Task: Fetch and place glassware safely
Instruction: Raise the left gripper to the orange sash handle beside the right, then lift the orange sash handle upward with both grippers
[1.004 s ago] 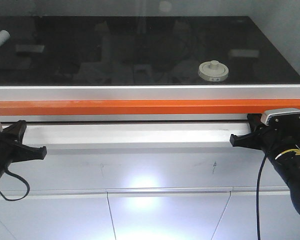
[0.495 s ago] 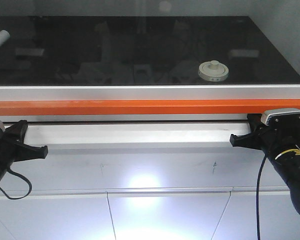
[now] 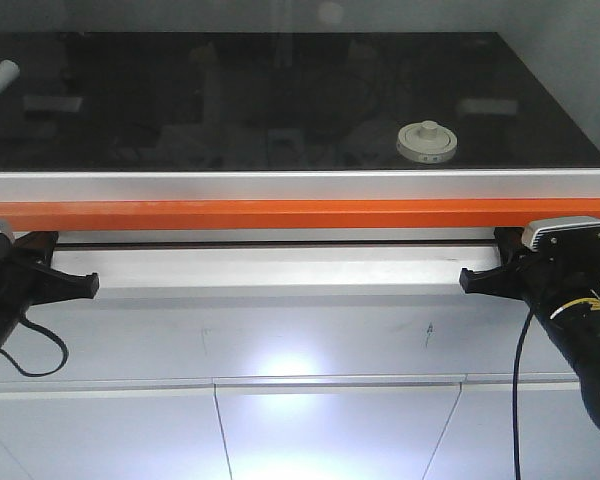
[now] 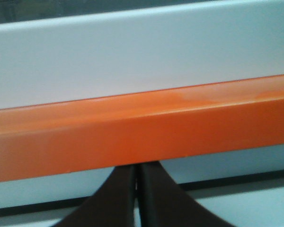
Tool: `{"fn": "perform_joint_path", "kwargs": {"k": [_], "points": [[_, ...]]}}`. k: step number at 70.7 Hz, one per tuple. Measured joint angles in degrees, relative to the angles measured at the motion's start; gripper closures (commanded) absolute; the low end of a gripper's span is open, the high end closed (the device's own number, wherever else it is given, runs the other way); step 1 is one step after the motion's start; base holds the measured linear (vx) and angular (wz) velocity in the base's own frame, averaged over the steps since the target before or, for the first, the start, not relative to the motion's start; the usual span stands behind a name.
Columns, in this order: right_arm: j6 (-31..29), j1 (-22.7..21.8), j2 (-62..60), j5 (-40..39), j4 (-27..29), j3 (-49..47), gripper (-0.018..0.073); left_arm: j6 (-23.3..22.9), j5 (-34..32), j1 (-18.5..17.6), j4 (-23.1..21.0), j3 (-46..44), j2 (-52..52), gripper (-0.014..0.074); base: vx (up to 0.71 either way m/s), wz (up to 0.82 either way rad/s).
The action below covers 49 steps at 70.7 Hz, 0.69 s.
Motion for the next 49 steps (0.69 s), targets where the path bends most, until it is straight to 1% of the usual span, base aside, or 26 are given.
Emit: {"fn": "perform_joint_path", "kwargs": {"k": [49], "points": [[0.0, -0.22, 0.0, -0.05, -0.81, -0.04, 0.056, -0.36, -0.54, 0.05, 0.05, -0.11, -0.02, 0.0603, 0.0, 0.0]]}}
